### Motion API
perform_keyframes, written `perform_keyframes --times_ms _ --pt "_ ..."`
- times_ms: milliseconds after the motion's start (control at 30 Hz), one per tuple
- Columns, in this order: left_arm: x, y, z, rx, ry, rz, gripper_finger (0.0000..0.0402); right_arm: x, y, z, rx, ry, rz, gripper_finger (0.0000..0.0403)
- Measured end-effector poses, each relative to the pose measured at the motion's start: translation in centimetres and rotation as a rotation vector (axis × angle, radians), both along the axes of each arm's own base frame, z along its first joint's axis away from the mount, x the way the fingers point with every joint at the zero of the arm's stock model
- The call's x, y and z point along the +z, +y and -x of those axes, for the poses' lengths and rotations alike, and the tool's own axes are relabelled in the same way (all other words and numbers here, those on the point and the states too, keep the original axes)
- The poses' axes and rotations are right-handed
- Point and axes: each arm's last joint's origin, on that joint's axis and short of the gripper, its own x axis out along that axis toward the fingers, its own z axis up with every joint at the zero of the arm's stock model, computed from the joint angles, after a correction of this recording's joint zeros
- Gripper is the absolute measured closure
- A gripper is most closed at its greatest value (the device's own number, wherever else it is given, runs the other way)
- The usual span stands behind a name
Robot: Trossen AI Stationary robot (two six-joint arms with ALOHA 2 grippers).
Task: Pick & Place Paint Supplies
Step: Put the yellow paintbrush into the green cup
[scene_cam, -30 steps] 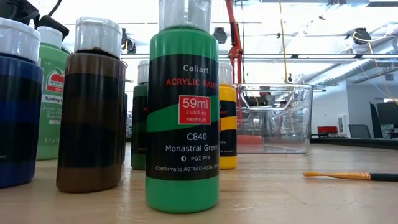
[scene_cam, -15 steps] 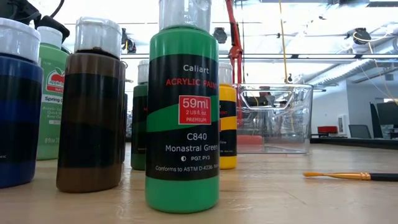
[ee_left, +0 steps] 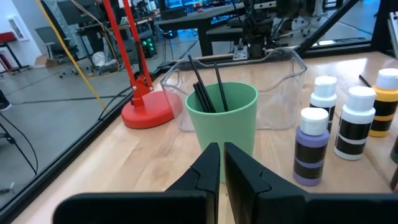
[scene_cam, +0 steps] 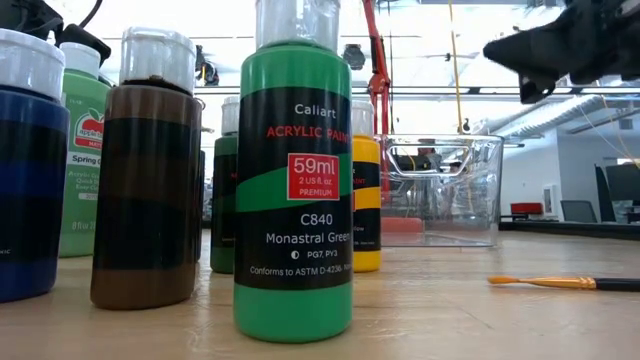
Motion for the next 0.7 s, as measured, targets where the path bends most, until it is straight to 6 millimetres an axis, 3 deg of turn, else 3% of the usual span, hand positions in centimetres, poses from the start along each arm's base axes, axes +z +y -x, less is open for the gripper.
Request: perform_keyframes --times_ms 400,700 --pt "-0.2 0.0 0.0 -0.011 0.014 0.033 0.0376 -3.6 0.7 -1.1 -0.008 0.177 0.082 0.0392" --pt "0.0 0.0 0.0 -0.009 -0.010 0.047 0.0376 -4.8 1.1 -1.7 -0.004 0.189 0.121 0.0392"
